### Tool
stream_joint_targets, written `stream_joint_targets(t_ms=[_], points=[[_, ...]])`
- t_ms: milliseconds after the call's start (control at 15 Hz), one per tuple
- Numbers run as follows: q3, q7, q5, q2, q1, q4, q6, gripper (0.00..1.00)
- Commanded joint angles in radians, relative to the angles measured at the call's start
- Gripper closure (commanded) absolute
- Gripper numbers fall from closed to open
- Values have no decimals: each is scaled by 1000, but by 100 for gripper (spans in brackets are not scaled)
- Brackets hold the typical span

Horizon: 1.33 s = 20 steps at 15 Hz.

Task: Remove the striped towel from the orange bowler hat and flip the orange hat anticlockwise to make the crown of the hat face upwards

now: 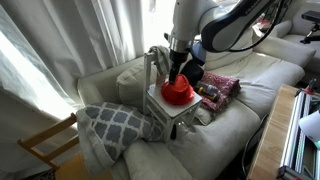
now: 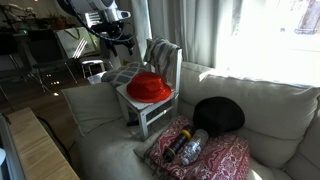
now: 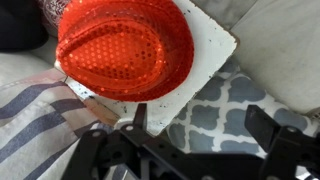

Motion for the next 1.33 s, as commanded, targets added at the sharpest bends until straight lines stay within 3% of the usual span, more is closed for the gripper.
stream_joint_targets(t_ms=[0,267,333,400,533,733,1000,1267], points=[[139,-210,249,-109,-166,-51,-74,0],[201,-349,424,-227,-267,-59,-153,0],[21,-421,537,-302,-103,-66,-155,0],[-10,-457,585,-334,-88,-69,-173,0],[-138,-525,660,-403,4,-80,-207,0],[-317,-580,693,-502,137,-102,-259,0],[-457,-567,643,-598,243,-130,-306,0],[-541,-593,672,-652,312,-157,-279,0]])
